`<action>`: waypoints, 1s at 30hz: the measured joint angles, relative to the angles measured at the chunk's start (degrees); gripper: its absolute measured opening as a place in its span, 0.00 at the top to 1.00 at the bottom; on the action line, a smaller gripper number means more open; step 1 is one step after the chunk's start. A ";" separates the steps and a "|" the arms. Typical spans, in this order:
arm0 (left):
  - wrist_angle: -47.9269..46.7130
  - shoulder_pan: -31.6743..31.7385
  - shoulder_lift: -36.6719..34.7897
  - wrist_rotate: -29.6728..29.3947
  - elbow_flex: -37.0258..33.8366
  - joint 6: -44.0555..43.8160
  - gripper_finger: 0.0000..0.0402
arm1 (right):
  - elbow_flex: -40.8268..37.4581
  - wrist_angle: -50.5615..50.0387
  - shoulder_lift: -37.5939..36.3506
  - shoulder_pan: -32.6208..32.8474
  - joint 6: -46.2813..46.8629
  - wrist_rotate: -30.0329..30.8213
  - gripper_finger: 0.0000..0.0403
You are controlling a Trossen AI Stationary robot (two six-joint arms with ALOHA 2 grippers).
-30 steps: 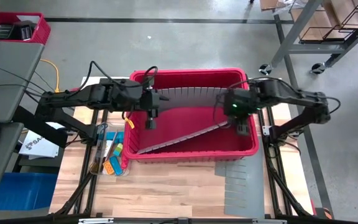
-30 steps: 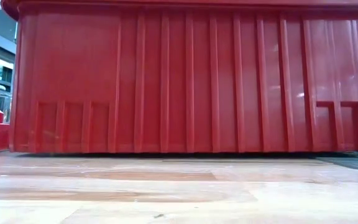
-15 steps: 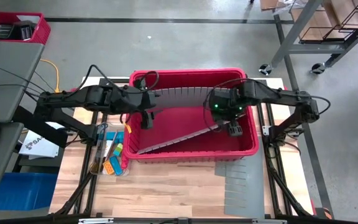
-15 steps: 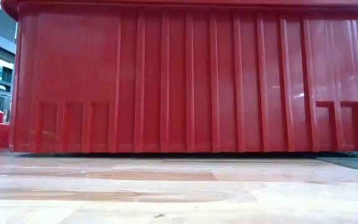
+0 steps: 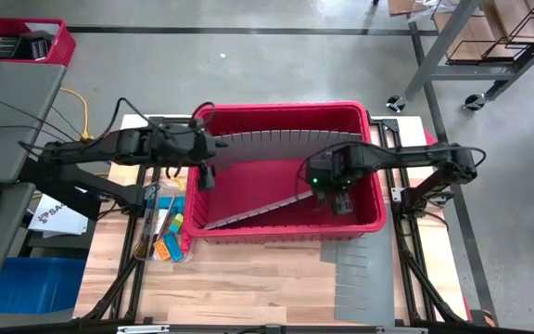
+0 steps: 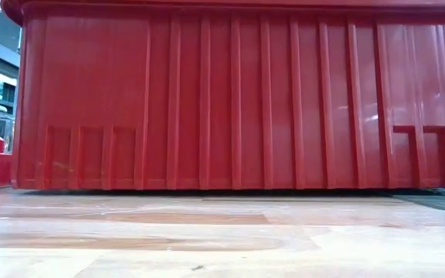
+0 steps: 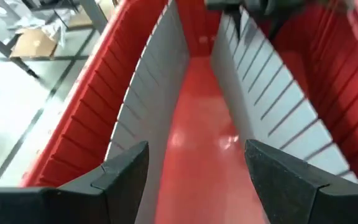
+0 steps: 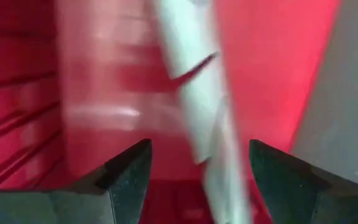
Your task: Sort Items/Unsort Items
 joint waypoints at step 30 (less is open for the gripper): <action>-3.82 -0.30 0.63 -12.39 14.55 7.79 0.36 | 23.56 -16.02 -0.27 -6.97 3.20 -6.16 1.00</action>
